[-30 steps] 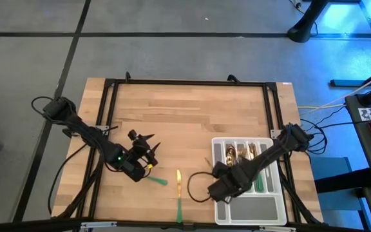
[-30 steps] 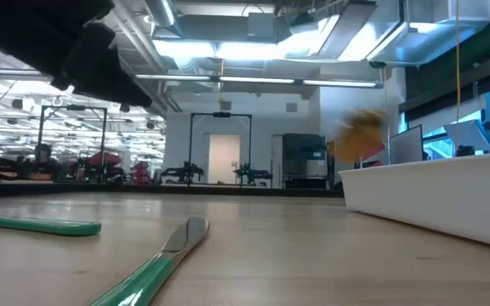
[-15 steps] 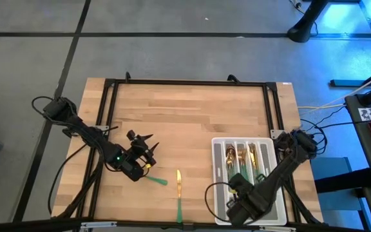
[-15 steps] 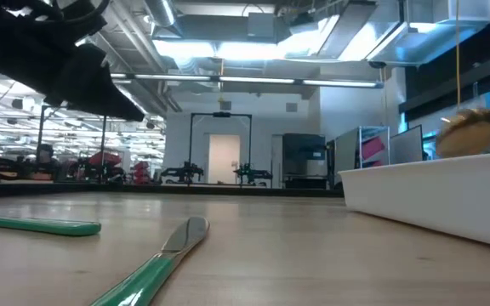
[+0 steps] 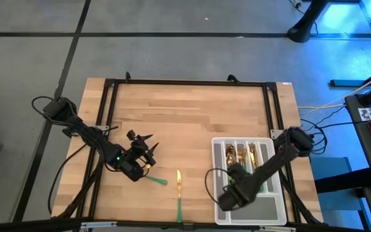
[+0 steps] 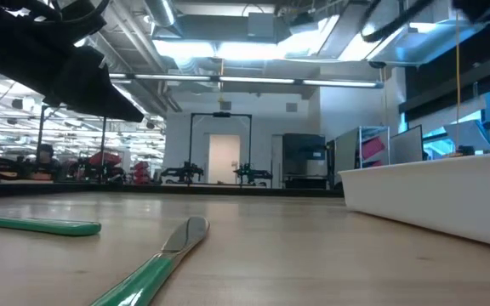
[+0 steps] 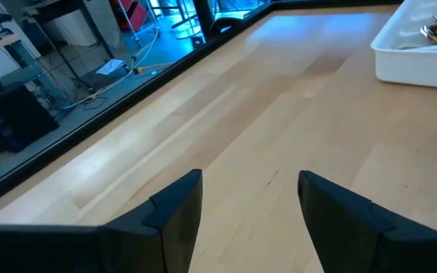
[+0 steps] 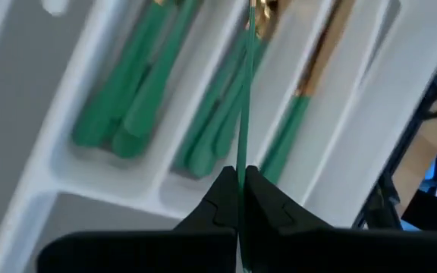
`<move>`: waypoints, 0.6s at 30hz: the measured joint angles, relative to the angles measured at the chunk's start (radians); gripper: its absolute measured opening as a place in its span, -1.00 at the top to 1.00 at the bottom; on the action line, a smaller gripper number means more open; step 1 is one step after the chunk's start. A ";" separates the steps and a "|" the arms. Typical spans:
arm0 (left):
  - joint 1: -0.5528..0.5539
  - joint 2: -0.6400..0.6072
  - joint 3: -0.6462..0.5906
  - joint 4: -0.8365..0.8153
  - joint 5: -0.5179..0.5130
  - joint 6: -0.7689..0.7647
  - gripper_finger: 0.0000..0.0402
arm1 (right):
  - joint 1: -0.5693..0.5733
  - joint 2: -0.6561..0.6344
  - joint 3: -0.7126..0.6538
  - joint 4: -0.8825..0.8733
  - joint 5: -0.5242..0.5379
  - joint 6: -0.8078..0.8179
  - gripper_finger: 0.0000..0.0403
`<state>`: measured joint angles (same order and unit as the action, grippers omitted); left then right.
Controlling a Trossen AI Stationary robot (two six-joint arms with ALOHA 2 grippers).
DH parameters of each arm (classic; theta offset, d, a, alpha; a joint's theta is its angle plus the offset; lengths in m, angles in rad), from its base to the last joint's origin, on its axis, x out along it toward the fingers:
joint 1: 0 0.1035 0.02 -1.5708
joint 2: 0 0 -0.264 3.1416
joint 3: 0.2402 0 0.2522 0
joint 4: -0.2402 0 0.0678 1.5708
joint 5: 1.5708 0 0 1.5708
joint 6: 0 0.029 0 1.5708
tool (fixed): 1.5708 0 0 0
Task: Sort silverware
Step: Put the green spoon into the silverware rack, then put the bottom green knife into the silverware rack
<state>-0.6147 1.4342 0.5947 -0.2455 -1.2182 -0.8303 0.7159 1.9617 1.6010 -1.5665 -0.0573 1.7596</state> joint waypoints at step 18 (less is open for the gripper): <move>0.000 0.000 0.001 -0.006 0.002 0.036 -0.02 | -0.123 0.044 -0.001 0.083 -0.046 -0.231 0.91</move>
<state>-0.6147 1.4342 0.5953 -0.2518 -1.2165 -0.7939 0.5933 2.0054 1.6005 -1.4837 -0.1033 1.5289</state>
